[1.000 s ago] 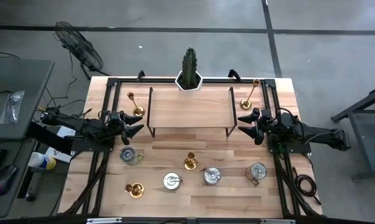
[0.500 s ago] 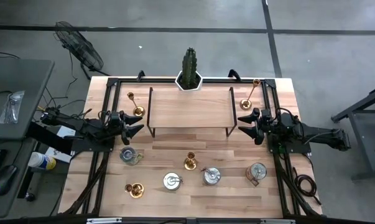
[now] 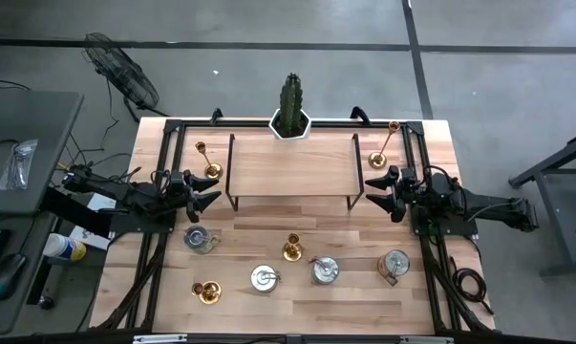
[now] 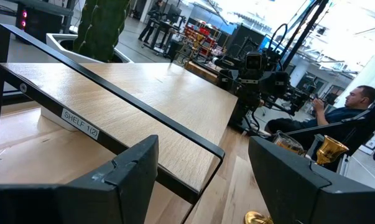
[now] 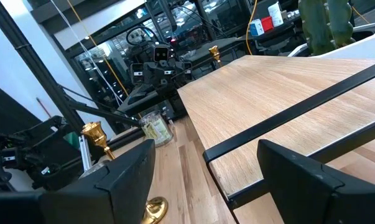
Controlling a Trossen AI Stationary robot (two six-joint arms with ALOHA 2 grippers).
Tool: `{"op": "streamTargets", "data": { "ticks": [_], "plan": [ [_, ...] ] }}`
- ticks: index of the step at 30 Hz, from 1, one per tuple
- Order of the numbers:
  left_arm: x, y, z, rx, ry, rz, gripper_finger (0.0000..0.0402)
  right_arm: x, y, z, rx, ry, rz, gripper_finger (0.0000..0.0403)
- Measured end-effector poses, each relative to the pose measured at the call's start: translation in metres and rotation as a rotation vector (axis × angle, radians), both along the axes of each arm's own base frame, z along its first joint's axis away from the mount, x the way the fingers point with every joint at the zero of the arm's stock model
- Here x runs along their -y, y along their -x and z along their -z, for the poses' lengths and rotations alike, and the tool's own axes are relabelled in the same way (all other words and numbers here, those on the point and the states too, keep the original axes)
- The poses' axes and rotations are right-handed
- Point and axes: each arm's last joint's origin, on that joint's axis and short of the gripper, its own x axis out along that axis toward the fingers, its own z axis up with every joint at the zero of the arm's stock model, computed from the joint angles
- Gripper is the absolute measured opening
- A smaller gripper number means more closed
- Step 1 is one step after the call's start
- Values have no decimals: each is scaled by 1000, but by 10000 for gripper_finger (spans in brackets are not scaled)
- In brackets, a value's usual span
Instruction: Pick & Place candle stick holders
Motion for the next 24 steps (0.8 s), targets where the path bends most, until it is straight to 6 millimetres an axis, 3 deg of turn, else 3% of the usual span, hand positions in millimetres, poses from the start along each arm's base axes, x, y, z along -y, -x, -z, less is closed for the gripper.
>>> {"op": "streamTargets", "data": {
  "ticks": [18,24],
  "plan": [
    [0,0,0,0,0,0,245,0,0,0,0,-5,-1,275],
    [0,0,0,1,0,0,245,-1,0,0,21,-186,-28,275]
  ]
}}
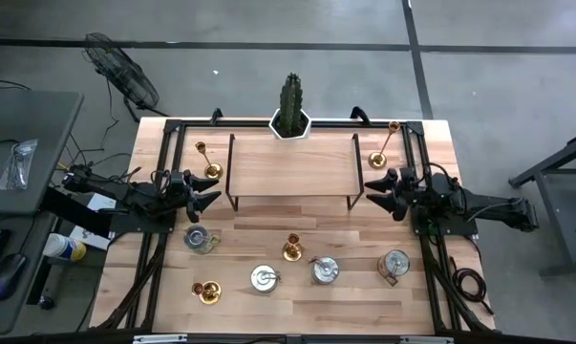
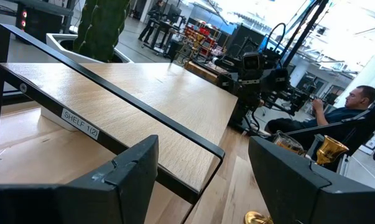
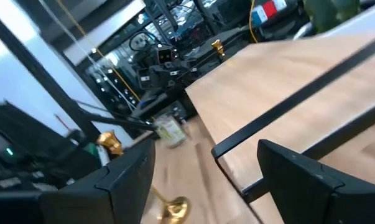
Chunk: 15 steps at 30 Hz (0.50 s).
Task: Pick & Place candle stick holders
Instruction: Put the silver scented candle can on the shelf
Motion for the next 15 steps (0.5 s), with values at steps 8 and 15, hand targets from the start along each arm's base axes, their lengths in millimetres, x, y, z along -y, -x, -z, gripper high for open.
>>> {"op": "streamTargets", "data": {
  "ticks": [8,15],
  "plan": [
    [0,0,0,0,0,0,245,-1,0,-1,11,-214,-41,275],
    [0,0,0,0,0,0,245,-5,8,-25,-138,-343,-40,275]
  ]
}}
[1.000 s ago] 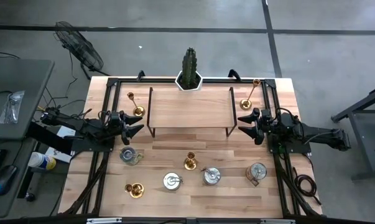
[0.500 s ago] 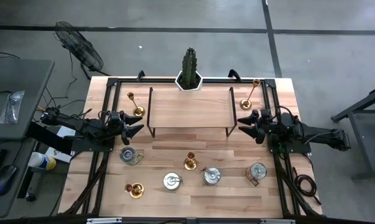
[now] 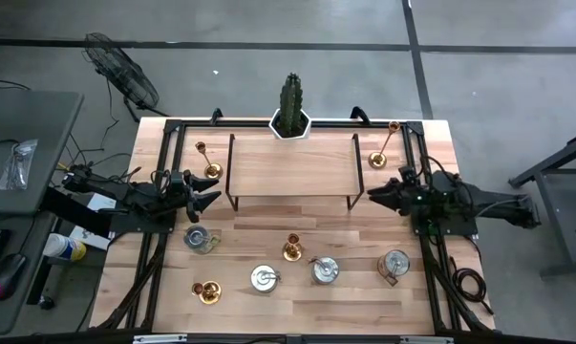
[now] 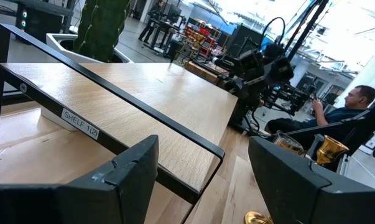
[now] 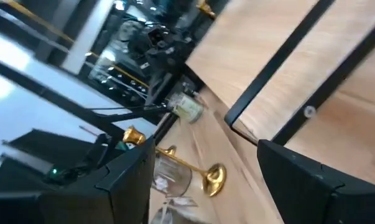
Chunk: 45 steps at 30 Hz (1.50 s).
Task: Pick & Place candle stick holders
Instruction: Put the silver scented candle can on the shelf
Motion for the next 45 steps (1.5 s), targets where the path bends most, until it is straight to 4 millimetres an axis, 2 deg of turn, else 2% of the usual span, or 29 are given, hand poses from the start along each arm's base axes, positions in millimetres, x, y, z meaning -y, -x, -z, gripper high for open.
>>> {"op": "streamTargets", "data": {
  "ticks": [10,18,22,26,35,45],
  "plan": [
    [0,0,0,0,0,0,245,-5,13,-41,-285,-187,7,275],
    [0,0,0,0,0,0,245,-8,23,-74,-577,-148,-8,275],
    [0,0,0,0,0,0,245,-13,20,-86,-697,-97,-90,275],
    [0,0,0,0,0,0,245,-22,15,-89,-797,-60,-257,275],
    [0,0,0,0,0,-1,245,-53,6,-79,-948,112,-570,275],
    [0,0,0,0,0,-1,245,-91,-15,-62,-1042,366,-767,275]
  ]
}}
